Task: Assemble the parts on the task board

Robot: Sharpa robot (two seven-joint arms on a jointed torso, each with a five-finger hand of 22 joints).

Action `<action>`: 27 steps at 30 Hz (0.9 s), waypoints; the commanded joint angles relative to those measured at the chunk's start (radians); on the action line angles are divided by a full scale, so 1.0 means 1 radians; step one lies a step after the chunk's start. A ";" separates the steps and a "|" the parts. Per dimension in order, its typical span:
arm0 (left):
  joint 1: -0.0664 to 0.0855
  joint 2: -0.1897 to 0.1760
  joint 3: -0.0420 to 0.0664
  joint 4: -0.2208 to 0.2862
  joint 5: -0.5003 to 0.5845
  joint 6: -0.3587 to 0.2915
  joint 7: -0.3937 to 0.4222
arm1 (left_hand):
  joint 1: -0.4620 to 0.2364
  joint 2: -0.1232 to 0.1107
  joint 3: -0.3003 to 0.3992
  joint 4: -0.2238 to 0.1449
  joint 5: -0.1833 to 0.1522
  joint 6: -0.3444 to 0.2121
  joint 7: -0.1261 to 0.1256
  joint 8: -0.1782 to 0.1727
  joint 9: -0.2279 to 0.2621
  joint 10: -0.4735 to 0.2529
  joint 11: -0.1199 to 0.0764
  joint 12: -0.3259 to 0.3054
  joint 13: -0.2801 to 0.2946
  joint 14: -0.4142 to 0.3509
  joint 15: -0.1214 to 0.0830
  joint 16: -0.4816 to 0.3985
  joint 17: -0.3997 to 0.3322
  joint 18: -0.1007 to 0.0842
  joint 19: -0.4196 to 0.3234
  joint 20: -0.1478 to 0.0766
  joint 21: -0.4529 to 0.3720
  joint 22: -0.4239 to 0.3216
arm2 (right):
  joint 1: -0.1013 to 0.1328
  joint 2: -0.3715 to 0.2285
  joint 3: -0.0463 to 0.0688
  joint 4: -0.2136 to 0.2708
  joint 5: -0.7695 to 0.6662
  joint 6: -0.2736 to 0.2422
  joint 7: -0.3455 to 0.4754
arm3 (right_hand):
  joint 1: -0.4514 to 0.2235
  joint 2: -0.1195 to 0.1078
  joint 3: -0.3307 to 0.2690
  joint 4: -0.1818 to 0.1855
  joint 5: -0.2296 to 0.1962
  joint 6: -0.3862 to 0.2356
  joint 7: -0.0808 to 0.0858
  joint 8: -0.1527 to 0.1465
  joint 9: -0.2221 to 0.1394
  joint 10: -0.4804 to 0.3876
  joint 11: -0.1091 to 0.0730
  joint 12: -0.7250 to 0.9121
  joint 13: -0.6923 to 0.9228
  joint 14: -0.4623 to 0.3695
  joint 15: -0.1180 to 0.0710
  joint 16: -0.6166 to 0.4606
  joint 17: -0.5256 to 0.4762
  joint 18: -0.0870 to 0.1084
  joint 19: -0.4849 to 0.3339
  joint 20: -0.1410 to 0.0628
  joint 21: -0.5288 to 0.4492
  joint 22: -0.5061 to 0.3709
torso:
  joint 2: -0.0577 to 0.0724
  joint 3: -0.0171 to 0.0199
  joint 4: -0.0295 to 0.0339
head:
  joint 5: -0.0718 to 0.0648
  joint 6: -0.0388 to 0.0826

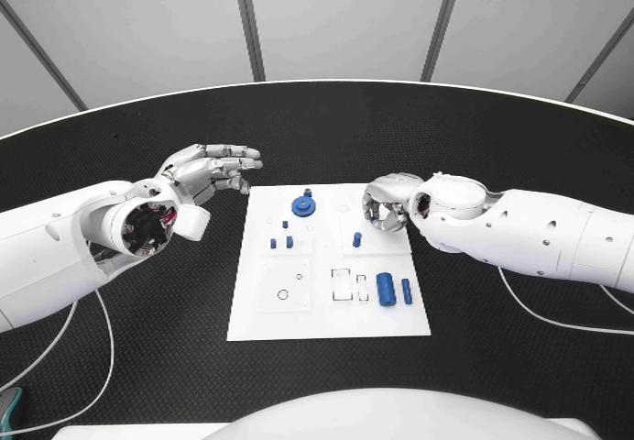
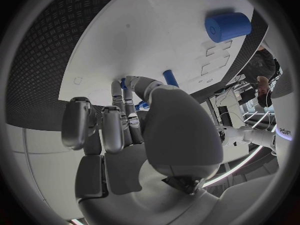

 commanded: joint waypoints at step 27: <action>0.000 0.004 0.000 -0.012 0.000 0.010 -0.012 | 0.022 0.019 -0.005 -0.011 0.003 -0.002 0.006 -0.011 -0.004 -0.008 0.005 -0.008 -0.004 -0.012 0.003 -0.014 -0.007 0.009 -0.011 -0.002 0.000 0.001 | -0.011 -0.013 0.000 0.038 -0.079 -0.048 -0.026 | -0.006 0.016 0.011 -0.035 -0.014 0.036 -0.008 0.019 0.022 0.047 -0.012 -0.003 0.009 0.065 -0.013 0.008 0.073 -0.005 0.030 -0.012 0.031 0.095 | -0.003 -0.0001 -0.0033 | -0.004 -0.004</action>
